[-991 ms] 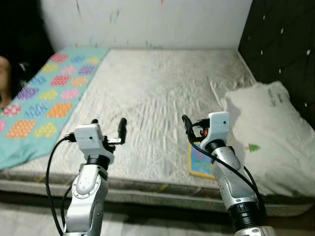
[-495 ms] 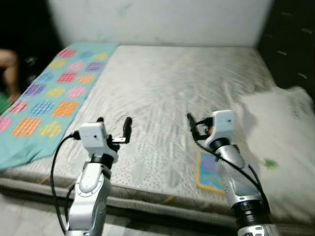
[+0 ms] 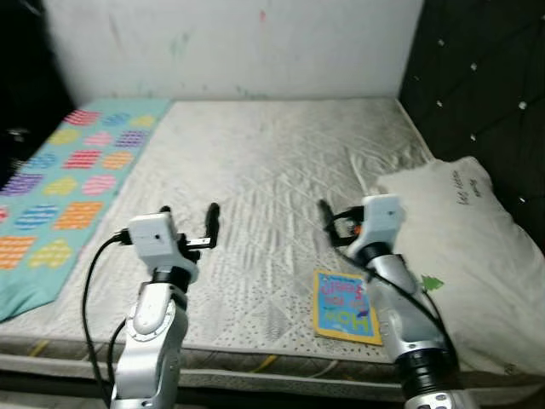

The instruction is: Clean up the room

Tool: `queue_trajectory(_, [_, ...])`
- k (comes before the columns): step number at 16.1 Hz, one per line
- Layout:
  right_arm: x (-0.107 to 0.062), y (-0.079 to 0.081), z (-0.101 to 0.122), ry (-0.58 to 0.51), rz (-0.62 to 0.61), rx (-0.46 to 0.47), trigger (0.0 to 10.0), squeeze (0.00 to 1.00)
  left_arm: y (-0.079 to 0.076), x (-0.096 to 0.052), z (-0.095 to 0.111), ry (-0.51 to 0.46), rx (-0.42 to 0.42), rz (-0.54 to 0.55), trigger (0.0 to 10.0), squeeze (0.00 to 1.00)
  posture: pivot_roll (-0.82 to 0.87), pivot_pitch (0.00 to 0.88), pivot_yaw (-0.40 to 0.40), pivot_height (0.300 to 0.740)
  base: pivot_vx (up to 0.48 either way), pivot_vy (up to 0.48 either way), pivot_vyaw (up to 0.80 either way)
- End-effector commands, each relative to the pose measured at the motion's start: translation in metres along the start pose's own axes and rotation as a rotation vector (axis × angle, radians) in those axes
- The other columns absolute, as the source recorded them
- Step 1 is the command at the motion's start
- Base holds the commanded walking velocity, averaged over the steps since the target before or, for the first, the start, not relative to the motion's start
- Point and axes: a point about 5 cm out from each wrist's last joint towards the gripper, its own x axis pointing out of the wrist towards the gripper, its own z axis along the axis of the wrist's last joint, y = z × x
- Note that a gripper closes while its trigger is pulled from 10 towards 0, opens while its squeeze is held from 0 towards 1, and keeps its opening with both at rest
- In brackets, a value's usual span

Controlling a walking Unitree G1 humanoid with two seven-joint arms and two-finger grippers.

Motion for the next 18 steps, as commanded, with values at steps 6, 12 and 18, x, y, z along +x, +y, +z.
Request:
queue_trajectory(6, [0.0012, -0.0026, 0.0025, -0.005, 0.000, -0.007, 10.0, 0.00, -0.0006, 0.0006, -0.0016, 0.016, -0.009, -0.003, 10.0, 0.00, -0.16, 0.000, 0.070, 0.740, 0.000, 0.480, 0.00])
queue_trajectory(12, [0.0011, -0.0047, 0.0015, 0.006, 0.001, -0.015, 10.0, 0.00, -0.0006, 0.0008, -0.0029, 0.021, -0.022, 0.003, 10.0, 0.00, -0.16, 0.000, 0.066, 0.740, 0.000, 0.480, -0.38])
queue_trajectory(18, [0.0007, -0.0050, -0.0007, 0.019, 0.012, -0.027, 10.0, 0.00, 0.0014, -0.0003, -0.0032, 0.017, -0.021, 0.016, 10.0, 0.00, -0.16, 0.000, 0.059, 0.740, 0.000, 0.480, 0.00])
